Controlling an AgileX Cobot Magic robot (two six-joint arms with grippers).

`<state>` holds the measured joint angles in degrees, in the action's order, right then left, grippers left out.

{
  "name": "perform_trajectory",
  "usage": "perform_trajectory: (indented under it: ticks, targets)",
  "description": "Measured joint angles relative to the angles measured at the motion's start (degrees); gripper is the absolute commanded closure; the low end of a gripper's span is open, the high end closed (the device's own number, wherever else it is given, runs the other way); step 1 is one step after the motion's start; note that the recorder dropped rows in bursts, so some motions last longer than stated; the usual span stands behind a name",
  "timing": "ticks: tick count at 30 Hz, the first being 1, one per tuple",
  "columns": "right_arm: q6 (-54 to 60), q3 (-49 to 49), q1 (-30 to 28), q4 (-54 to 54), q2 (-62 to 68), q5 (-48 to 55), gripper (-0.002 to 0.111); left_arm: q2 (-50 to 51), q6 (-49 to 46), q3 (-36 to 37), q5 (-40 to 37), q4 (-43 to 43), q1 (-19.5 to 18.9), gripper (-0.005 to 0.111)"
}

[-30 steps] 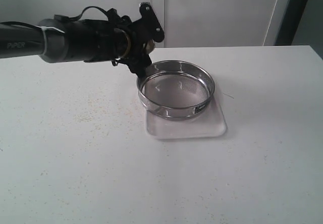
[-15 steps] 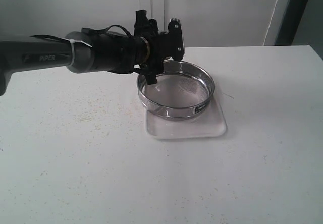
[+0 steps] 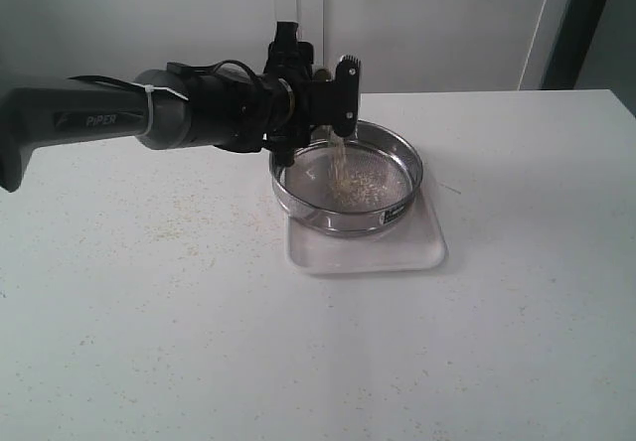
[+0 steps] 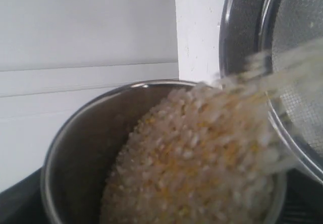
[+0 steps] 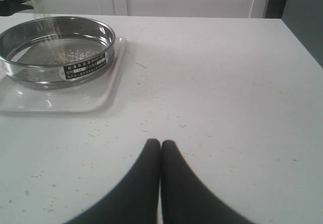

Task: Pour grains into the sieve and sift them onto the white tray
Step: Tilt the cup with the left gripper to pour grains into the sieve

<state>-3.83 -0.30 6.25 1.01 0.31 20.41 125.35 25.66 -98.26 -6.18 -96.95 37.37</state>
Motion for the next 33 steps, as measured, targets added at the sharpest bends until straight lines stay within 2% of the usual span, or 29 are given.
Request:
perform_trajectory:
  ticks: [6,22,27,33]
  targets:
    - [0.0,0.0,0.0,0.0,0.0,0.0,0.108,0.1,-0.5,0.0,-1.6,-0.1,0.0,0.107]
    - [0.0,0.0,0.0,0.0,0.0,0.0,0.108,2.8,-2.0,0.0,-12.9,0.0,0.0,0.107]
    - [0.0,0.0,0.0,0.0,0.0,0.0,0.108,2.8,-2.0,0.0,-12.4,0.1,0.3,0.107]
    - [0.0,0.0,0.0,0.0,0.0,0.0,0.108,2.8,-2.7,0.0,-9.7,-1.1,3.3,0.107]
